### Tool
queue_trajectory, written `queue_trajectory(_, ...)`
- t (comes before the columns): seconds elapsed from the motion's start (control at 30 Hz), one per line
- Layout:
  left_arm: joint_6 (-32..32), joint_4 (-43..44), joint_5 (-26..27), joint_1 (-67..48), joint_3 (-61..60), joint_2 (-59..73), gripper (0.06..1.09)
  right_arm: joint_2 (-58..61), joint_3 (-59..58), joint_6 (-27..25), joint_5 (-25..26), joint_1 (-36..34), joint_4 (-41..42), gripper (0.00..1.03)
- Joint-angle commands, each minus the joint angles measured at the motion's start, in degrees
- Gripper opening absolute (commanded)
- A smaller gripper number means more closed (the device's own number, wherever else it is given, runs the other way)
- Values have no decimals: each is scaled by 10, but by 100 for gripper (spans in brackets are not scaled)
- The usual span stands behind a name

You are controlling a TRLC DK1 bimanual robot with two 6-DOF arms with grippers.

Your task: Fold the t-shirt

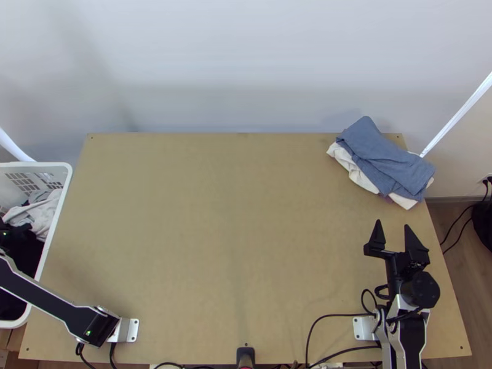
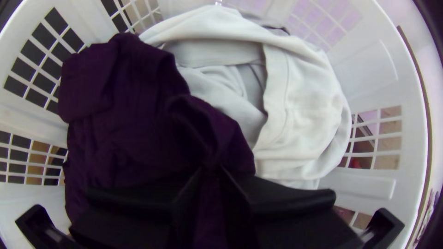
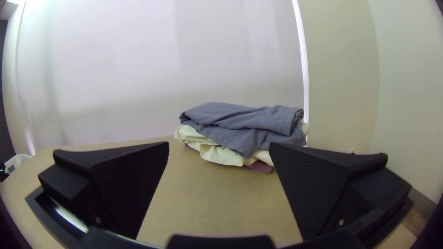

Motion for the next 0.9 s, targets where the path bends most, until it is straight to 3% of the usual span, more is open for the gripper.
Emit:
queue_trajectory(0.0,12,-10,-5,5,15,20,30,-3,-4,8,5,3,-8,98)
queue_trajectory(0.23,18,-10,-28,6,3,16,19,-3,-4,7,5,3,-8,98)
queue_trajectory(0.27,30,-24,-29,4,4,14,9,-3,-4,7,5,3,-8,98)
queue_trajectory(0.43,28,-49,-9,12,10,-18,9,-3,-4,7,5,3,-8,98)
queue_trajectory(0.87,-80,-81,67,19,7,-287,9,-3,-4,8,5,3,-8,98)
